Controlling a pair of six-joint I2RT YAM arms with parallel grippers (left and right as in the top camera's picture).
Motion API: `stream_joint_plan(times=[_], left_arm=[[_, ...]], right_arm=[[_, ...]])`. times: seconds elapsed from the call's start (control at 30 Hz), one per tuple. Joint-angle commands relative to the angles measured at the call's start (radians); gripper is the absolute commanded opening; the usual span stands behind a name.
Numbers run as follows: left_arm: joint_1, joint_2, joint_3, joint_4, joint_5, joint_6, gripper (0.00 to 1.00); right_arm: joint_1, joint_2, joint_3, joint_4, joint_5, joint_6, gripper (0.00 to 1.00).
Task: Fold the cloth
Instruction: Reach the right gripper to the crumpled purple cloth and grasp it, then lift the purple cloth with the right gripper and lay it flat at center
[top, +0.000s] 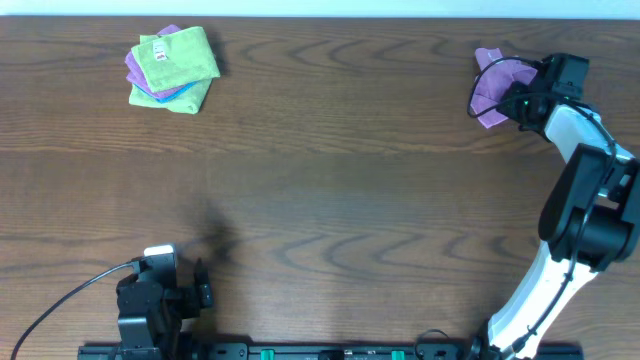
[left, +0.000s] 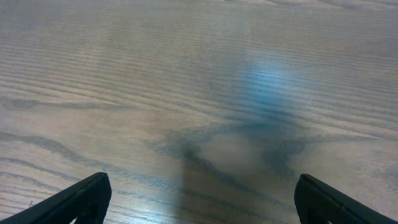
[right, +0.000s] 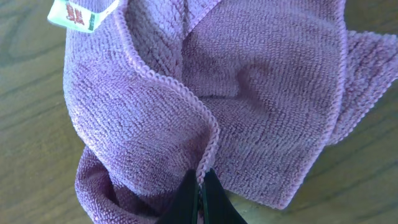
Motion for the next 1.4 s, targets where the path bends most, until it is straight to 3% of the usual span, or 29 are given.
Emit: stream_joint_plan(times=[0.0, 0.13, 0.4, 0.77, 1.13, 1.37], left_arm=[[-0.004, -0.006, -0.035, -0.026, -0.011, -0.004, 0.95], [-0.004, -0.006, -0.035, -0.026, -0.011, -0.004, 0.95], [-0.004, -0.006, -0.035, -0.026, -0.011, -0.004, 0.95], [-0.004, -0.006, -0.035, -0.026, -0.011, -0.004, 0.95], [-0.004, -0.006, -0.035, -0.026, -0.011, -0.004, 0.96], [-0.004, -0.006, -0.035, -0.026, -0.011, -0.004, 0.95]], right_arm=[[-0.006, -0.082, 0.017, -0.022, -0.046, -0.044, 0.01], [0.006, -0.175, 0.017, -0.129, -0.060, -0.106, 0.01], [0.101, -0.408, 0.017, -0.536, -0.067, -0.336, 0.01], [0.385, -0.674, 0.017, -0.894, -0.071, -0.401, 0.01], [0.839, -0.868, 0.017, -0.950, -0.191, -0.339, 0.01], [0.925, -0.864, 0.017, -0.861, -0.273, -0.303, 0.01]])
